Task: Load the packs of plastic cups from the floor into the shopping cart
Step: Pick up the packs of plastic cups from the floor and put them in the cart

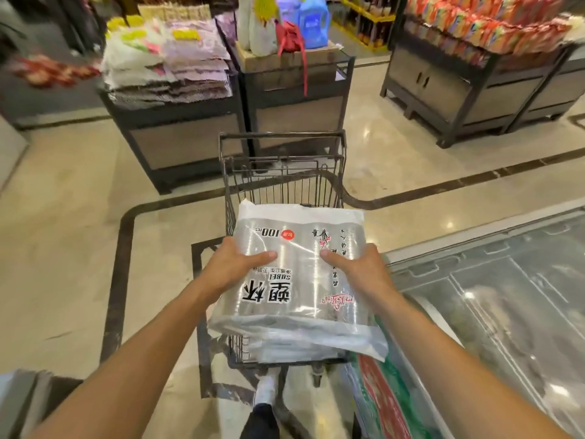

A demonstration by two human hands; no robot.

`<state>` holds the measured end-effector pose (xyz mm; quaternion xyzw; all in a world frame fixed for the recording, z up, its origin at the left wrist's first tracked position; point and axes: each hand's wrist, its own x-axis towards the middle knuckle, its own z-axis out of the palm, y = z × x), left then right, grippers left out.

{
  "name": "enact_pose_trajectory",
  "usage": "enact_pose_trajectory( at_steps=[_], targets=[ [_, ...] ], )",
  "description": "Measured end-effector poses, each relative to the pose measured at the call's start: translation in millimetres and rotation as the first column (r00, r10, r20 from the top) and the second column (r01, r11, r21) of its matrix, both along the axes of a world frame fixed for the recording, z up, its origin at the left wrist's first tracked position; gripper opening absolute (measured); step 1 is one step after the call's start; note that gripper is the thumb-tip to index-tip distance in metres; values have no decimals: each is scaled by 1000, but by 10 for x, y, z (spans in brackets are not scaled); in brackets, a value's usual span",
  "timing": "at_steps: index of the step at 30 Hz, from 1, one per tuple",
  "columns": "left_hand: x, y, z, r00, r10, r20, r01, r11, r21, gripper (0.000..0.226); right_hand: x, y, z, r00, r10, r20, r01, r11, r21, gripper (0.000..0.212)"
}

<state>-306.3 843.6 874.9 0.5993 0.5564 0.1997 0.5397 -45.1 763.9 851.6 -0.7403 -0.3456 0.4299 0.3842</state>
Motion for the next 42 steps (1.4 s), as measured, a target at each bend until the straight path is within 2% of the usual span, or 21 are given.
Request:
enact_pose_trajectory(
  at_steps=[3, 5, 7, 13, 14, 16, 18, 20, 23, 25, 27, 30, 35, 38, 41, 42],
  targets=[
    [125, 644, -318, 1000, 17, 2, -17, 1000, -16, 39, 122, 673, -170, 1000, 15, 20, -15, 1000, -14, 119],
    [206, 1113, -575, 999, 34, -5, -34, 999, -34, 56, 225, 1161, -364, 1000, 13, 17, -13, 999, -31, 122],
    [282, 1591, -913, 998, 54, -19, -54, 997, -46, 75, 324, 1610, -580, 999, 20, 29, -19, 999, -42, 117],
    [570, 2645, -1897, 999, -21, -27, 20, 999, -49, 50, 589, 2686, -1569, 998, 0, 59, 5, 996, -89, 109],
    [614, 2776, -2085, 1000, -25, -14, 24, 998, -62, 52, 631, 2810, -1738, 998, -10, 57, 16, 995, -97, 111],
    [667, 2991, -2526, 999, 14, -41, -18, 995, -98, 77, 687, 2984, -2038, 998, -14, 61, 22, 991, -131, 111],
    [645, 3158, -3192, 998, 18, -54, -26, 989, -148, 95, 738, 3064, -2289, 997, -23, 70, 35, 984, -174, 109],
    [704, 3184, -3457, 997, 26, -78, -41, 979, -198, 98, 763, 3091, -2488, 997, -28, 75, 43, 978, -206, 107],
    [843, 3123, -3465, 991, 70, -111, -95, 967, -236, 95, 759, 3127, -2759, 991, -74, 108, 100, 961, -258, 106],
    [854, 3063, -3602, 983, 79, -167, -120, 960, -253, 107, 703, 3143, -2895, 986, -79, 147, 123, 941, -315, 112],
    [809, 3019, -3894, 977, 66, -204, -115, 964, -238, 116, 624, 3123, -3024, 982, -46, 185, 111, 926, -360, 120],
    [716, 3043, -4495, 967, 49, -249, -101, 975, -198, 112, 559, 3102, -3138, 982, -31, 187, 98, 927, -363, 118],
    [783, 3138, -4399, 963, 49, -266, -108, 971, -213, 127, 566, 3153, -3080, 976, -36, 213, 113, 926, -361, 112],
    [874, 3078, -3938, 957, 17, -291, -76, 979, -191, 130, 498, 3114, -2936, 912, 52, 407, 103, 931, -350, 103],
    [928, 3025, -3491, 957, -31, -290, -27, 981, -192, 144, 499, 3013, -2704, 795, 160, 586, 35, 951, -307, 76],
    [922, 3011, -3330, 957, -58, -283, 14, 988, -152, 138, 514, 2972, -2583, 766, 187, 616, 2, 956, -292, 66]
  ],
)
